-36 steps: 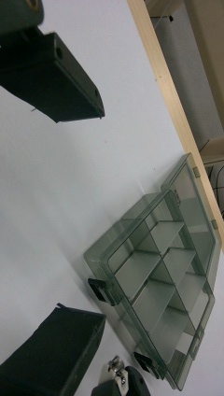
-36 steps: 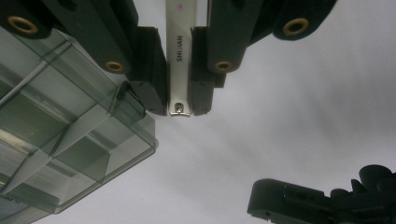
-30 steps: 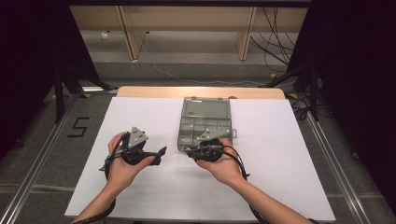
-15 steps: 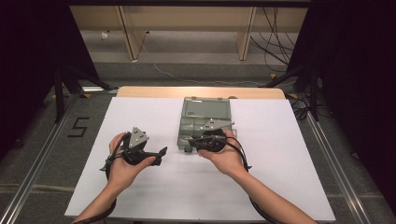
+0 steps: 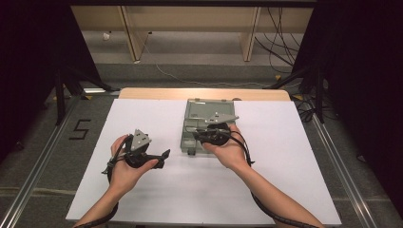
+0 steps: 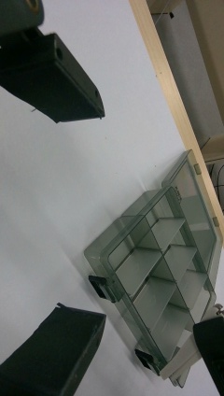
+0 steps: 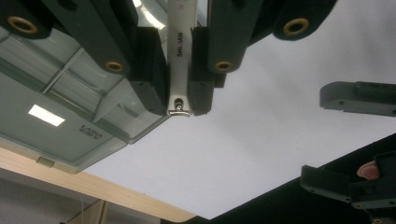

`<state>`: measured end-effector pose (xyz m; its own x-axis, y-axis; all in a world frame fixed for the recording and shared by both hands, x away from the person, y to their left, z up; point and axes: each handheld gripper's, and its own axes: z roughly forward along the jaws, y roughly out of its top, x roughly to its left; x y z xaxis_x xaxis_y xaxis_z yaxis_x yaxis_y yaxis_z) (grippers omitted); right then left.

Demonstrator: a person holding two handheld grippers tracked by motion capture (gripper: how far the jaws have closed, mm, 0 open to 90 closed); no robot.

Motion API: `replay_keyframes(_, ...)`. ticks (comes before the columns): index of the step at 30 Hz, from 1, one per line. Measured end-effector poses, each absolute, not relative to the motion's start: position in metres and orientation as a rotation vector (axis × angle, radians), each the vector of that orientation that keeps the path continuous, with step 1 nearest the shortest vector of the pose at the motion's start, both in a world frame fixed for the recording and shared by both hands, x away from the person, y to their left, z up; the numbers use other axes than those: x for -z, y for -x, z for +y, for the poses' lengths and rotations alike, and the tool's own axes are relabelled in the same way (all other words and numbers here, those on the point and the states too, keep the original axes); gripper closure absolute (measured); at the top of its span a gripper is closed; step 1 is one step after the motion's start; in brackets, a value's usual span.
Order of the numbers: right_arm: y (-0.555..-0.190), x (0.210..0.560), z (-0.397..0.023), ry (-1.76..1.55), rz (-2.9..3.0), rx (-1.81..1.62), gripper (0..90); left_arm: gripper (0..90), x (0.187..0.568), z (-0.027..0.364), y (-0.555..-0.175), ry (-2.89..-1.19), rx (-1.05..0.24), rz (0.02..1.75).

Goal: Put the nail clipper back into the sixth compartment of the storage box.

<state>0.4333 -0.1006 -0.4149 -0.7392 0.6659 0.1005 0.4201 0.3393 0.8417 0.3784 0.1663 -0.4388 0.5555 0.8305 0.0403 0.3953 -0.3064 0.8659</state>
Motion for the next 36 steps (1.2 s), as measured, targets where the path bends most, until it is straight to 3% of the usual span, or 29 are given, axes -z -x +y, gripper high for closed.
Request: replay_keyframes(36, -0.463, 0.428, -0.097, -1.030, 2.336, -1.264, 77.6, 2.8, 0.440, 0.166, -0.377, -1.917, -0.621, 0.994)
